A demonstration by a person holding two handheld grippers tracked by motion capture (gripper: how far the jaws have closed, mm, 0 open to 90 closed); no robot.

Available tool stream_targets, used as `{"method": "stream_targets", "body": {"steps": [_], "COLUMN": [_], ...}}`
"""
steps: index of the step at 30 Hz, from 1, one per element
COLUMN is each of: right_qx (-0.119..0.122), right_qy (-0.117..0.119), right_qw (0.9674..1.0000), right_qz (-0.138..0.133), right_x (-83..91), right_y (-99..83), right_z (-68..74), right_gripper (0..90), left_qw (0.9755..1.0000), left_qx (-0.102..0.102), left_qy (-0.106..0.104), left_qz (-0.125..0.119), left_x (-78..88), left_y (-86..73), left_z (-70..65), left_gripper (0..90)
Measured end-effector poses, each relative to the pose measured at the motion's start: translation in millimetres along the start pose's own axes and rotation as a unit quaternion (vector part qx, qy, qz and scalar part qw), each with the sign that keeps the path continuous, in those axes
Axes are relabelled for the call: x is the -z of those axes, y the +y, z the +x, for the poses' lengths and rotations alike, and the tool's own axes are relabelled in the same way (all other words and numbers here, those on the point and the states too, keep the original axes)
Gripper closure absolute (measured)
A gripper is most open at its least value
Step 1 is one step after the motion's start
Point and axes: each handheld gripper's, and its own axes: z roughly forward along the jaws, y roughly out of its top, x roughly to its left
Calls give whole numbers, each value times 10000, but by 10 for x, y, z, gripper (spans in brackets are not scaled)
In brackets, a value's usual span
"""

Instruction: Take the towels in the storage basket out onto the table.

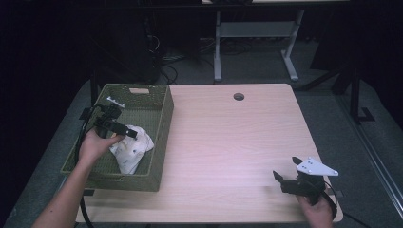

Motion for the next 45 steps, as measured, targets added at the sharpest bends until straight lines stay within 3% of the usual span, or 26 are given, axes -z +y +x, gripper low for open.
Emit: {"method": "stream_targets", "body": {"steps": [11, 13, 18, 22, 27, 32, 35, 45], "right_qx": [20, 4, 11, -4, 54, 9, 61, 64], "right_qy": [-7, -7, 6, 7, 6, 14, 24, 15], "right_qw": [10000, 10000, 10000, 10000, 10000, 10000, 10000, 10000], "right_qz": [20, 16, 8, -4, 29, -17, 7, -6], "right_x": [-8, -10, -6, -5, -10, -3, -9, -1], "right_y": [-1, 0, 0, 1, 1, 1, 1, 2], "right_z": [4, 4, 5, 4, 8, 1, 4, 5], "right_gripper": [136, 136, 136, 136, 136, 137, 136, 137], "left_qw": [9987, 9969, 9941, 9928, 9890, 9863, 9862, 9879], "left_qx": [2, -68, -124, -148, -77, -301, -347, -170], "left_qy": [330, 477, 512, 539, 724, 789, 765, 650], "left_qz": [396, 616, 953, 1059, 1287, 1419, 1430, 1401], "left_x": [-199, -271, -400, -451, -544, -617, -615, -588], "left_y": [33, 32, 11, 13, 35, 50, 51, 40], "left_z": [68, 77, 97, 89, 77, 20, 14, 38], "left_gripper": [239, 249, 263, 281, 327, 364, 412, 577]}}
